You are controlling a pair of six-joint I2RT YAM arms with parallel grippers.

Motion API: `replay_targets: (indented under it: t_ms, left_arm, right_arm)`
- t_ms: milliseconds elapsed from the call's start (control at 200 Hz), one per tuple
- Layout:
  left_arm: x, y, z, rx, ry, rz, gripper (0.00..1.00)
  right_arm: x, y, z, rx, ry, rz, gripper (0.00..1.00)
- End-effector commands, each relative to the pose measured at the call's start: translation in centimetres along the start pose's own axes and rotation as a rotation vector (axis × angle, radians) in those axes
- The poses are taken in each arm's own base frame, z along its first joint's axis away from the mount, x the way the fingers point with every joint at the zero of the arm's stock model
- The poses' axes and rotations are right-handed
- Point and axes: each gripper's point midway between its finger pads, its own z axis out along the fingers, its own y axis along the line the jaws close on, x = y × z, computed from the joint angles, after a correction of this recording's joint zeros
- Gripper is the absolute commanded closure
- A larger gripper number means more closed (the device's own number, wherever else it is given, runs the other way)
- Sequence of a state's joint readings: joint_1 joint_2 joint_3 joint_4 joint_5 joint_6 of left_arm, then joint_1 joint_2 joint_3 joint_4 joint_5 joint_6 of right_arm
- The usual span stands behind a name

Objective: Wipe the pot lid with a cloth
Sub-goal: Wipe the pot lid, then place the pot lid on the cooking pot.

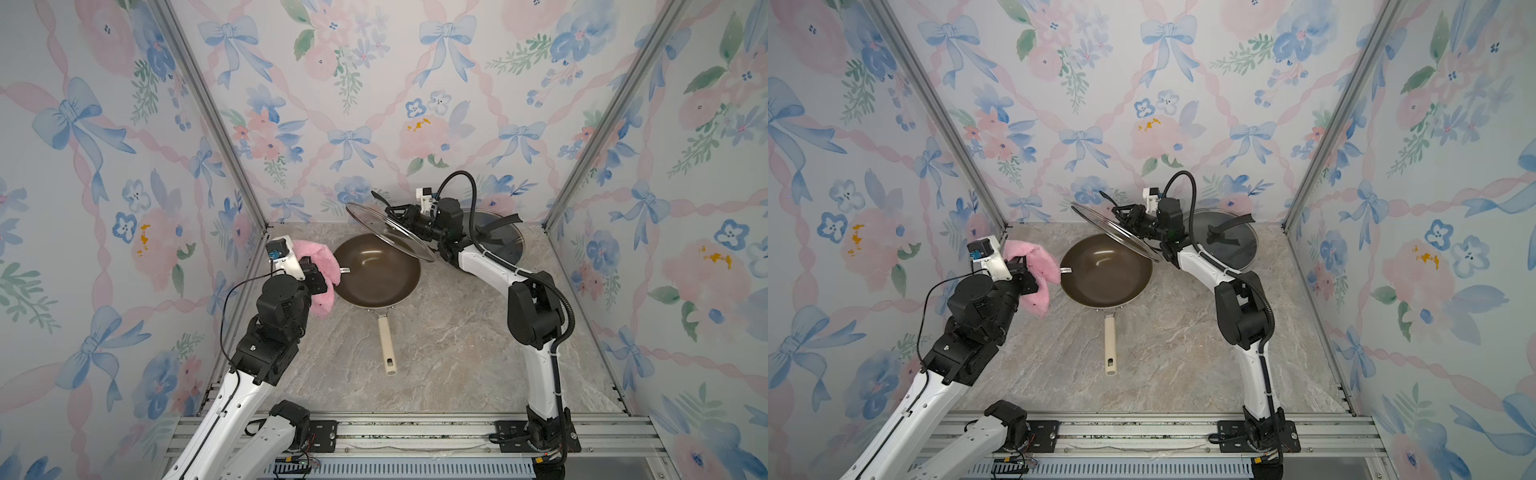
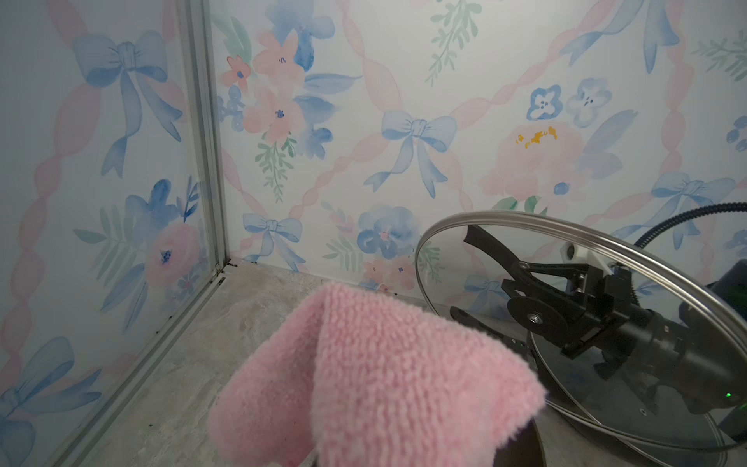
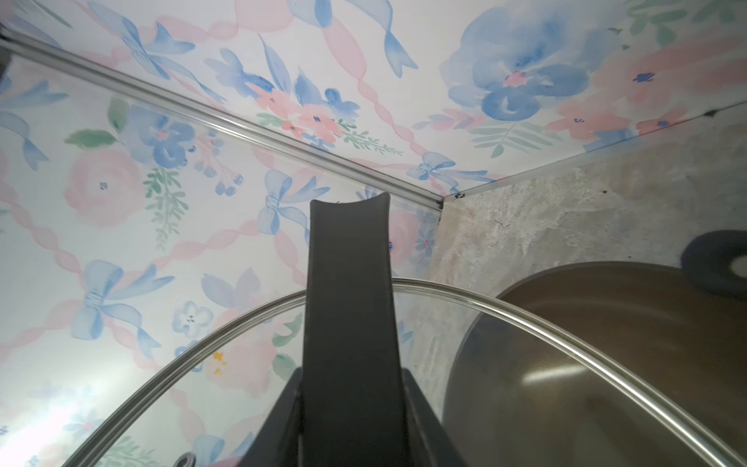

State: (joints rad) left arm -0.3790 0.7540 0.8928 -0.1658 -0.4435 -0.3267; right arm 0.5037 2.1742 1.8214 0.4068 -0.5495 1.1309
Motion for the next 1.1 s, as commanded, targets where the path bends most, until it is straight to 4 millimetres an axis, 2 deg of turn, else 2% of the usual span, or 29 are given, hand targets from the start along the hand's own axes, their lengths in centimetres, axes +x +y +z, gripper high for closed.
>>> replay_targets:
  t_ms: [0, 175, 290, 490, 600, 750, 870, 1100]
  left_arm:
    - [1.6, 1.0, -1.3, -0.006, 0.042, 0.002, 1.00]
    - [1.9, 2.3, -2.5, -0.035, 0.027, 0.012, 1.00]
    - [1.8, 2.7, -3.3, -0.032, 0.004, 0.001, 1.00]
    - [2.8, 3.5, -3.8, -0.052, 0.017, -0.018, 1.00]
    - [3.0, 4.4, -4.6, -0.078, 0.010, -0.038, 1.00]
    - [2.9, 5.5, -5.7, -0.116, 0.002, -0.044, 1.00]
    - [2.0, 6.1, -6.4, -0.139, -0.022, -0.049, 1.00]
    - [1.2, 6.6, -7.0, -0.159, -0.041, -0.043, 1.00]
  right_arm:
    - [0.3, 9.7, -1.1, -0.065, -0.061, -0.369, 1.00]
    - [2.2, 7.5, 0.6, -0.021, -0.043, -0.358, 1.00]
    - [3.1, 6.8, 1.1, 0.012, -0.082, -0.449, 1.00]
    - [5.8, 7.0, 2.1, 0.070, -0.165, -0.843, 1.00]
    - [6.1, 7.3, 2.1, 0.055, -0.285, -0.999, 1.00]
    - [6.6, 5.7, 3.1, 0.071, -0.292, -1.042, 1.00]
    - [7.4, 4.8, 3.9, 0.067, -0.311, -1.101, 1.00]
    - [7.4, 2.2, 4.4, 0.117, -0.318, -1.112, 1.00]
